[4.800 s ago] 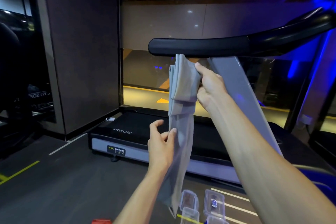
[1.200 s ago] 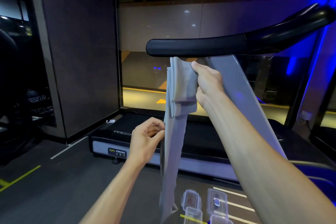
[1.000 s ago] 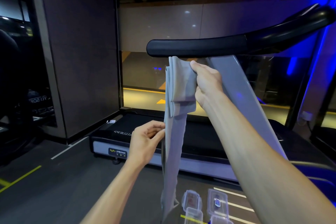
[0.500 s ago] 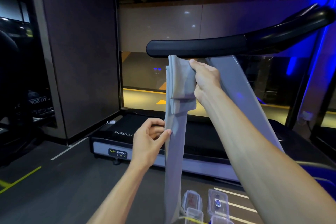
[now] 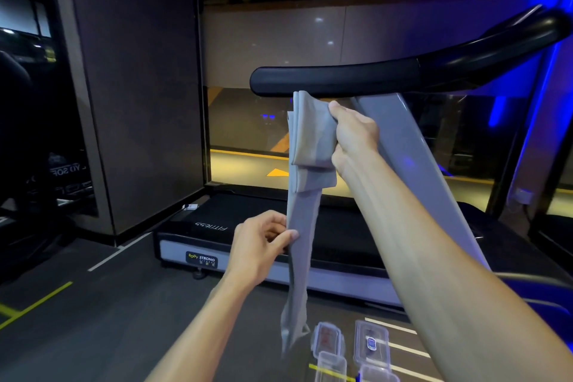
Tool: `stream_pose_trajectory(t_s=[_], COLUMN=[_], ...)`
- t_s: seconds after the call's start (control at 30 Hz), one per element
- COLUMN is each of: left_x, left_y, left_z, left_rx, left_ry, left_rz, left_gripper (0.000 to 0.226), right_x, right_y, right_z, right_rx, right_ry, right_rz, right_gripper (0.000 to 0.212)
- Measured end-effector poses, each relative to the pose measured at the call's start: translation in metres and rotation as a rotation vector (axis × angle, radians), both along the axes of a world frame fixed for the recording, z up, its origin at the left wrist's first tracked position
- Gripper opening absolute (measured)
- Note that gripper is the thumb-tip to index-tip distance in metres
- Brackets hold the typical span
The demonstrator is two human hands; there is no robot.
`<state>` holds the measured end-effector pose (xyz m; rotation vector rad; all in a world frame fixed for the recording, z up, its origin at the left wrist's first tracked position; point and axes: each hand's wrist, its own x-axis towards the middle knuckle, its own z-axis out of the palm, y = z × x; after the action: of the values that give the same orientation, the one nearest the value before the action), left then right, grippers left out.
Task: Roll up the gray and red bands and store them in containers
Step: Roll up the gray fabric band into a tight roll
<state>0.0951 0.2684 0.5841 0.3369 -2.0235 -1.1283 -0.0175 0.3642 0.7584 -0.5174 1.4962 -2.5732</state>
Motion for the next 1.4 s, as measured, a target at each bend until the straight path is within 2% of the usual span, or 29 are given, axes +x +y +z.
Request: stream_pose_trajectory(t_s=[0.27, 0.47, 0.63, 0.77, 1.1, 1.2, 1.33, 1.4], left_x=[-0.001, -0.004, -0.005, -0.003, -0.011, -0.012, -0.014, -0.018], left_y=[-0.002, 0.002, 0.012, 0.014, 0.013, 0.007, -0.003, -0.011], left_z=[0.0, -0.009, -0.018, -0.021, -0.025, -0.026, -0.021, -0.017], left_rx=[-0.058, 0.237, 0.256, 0.274, 0.526, 0.581, 0.789, 0.867], left_ry=[-0.083, -0.074, -0.036, -0.023, 0.086, 0.093, 0.085, 0.058], left_rz=[0.074, -0.004, 0.056, 0.02, -0.089, -0.133, -0.177, -0.141], left_gripper=[0.009, 0.006, 0.009, 0.009, 0.006, 0.019, 0.04, 0.038], right_x=[0.0, 0.001, 0.003, 0.004, 0.001, -0.001, 0.004, 0.014], right_y=[0.0, 0.005, 0.007, 0.006, 0.006, 0.008, 0.018, 0.028], right_z=[-0.005, -0.01, -0.014, -0.016, -0.015, -0.015, -0.022, -0.031], right_rx=[-0.013, 0.01, 0.042, 0.047, 0.047, 0.022, 0.008, 0.028], right_ry=[-0.007, -0.013, -0.014, -0.016, 0.001, 0.012, 0.051, 0.085], right_rz=[-0.013, -0.02, -0.018, -0.019, -0.02, -0.01, 0.015, 0.044], right_gripper=[0.018, 0.02, 0.018, 0.018, 0.016, 0.014, 0.01, 0.011])
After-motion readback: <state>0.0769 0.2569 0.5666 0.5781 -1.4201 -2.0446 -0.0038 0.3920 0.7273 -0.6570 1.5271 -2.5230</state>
